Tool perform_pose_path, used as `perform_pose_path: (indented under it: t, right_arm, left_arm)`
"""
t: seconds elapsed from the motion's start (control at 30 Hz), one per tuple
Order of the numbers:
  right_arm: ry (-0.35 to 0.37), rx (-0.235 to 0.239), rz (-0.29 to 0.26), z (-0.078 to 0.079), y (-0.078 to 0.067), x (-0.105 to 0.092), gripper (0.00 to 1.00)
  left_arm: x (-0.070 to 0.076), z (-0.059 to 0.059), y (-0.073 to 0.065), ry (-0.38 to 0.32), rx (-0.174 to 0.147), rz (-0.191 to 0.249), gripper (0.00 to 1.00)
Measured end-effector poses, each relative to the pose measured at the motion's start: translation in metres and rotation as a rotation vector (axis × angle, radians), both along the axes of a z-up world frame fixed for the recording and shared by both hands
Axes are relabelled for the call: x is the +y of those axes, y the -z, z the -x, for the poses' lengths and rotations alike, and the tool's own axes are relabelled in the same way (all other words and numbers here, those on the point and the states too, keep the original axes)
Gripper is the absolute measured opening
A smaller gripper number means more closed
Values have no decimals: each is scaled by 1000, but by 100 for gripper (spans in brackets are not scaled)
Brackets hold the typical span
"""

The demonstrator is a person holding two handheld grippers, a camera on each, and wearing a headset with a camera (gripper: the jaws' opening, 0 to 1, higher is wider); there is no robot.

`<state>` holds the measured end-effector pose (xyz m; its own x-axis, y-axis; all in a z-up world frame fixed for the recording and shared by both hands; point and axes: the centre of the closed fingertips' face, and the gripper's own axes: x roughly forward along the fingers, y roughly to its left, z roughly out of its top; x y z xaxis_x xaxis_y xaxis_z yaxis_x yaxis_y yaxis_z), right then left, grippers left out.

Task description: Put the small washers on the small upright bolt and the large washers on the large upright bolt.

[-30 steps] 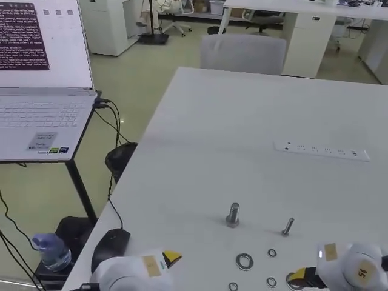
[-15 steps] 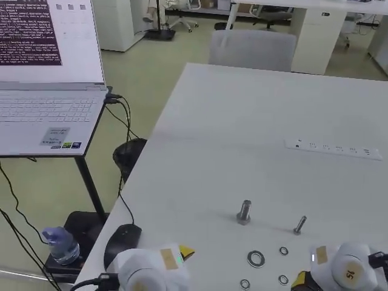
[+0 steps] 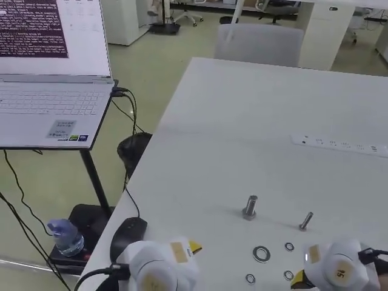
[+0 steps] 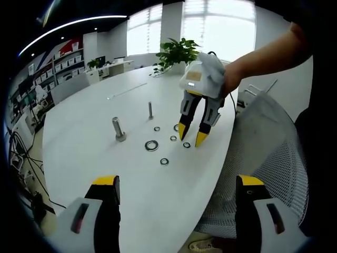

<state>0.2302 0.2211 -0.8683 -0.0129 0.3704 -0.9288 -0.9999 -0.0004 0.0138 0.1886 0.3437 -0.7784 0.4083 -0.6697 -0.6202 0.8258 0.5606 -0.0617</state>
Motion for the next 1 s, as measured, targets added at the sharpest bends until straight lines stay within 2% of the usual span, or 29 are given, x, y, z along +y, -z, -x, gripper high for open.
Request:
perform_pose_path:
  t: [0.13,0.43,1.0]
  right_arm:
    - [-18,-12,26,-1,4,-1,25]
    - [-27,-25,48,-3,6,-1,24]
    - [-20,-35,75,-7,7,-4,15]
  left_arm:
    - [-1,0,0,8,2,5,91]
    - [2,-5,-3,1,-6,13,90]
    - [1,0,-3,17,2,11,86]
